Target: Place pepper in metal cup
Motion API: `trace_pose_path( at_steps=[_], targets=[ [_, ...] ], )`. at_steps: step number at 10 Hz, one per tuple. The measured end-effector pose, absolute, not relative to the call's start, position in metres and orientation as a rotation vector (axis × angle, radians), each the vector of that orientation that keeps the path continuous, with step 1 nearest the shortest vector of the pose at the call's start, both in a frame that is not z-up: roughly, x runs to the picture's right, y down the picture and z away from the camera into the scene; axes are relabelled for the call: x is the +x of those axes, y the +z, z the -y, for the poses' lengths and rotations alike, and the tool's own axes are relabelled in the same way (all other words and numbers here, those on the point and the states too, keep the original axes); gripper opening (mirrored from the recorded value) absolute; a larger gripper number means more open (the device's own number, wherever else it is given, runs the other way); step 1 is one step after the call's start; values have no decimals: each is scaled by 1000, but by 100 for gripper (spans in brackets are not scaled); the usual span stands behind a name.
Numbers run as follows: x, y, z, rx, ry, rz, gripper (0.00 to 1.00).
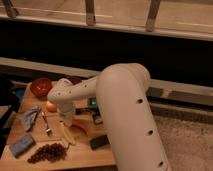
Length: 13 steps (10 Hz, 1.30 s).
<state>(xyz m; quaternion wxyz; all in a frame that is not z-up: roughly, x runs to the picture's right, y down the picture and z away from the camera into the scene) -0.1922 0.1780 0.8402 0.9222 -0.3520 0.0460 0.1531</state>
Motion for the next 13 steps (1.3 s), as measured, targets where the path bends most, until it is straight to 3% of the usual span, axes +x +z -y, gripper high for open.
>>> trace_pose_path(
  at_steps=[8, 13],
  targets=[
    [-160, 778, -109, -538, 418, -90, 0],
    [-80, 744, -70, -419, 608, -168, 0]
  ],
)
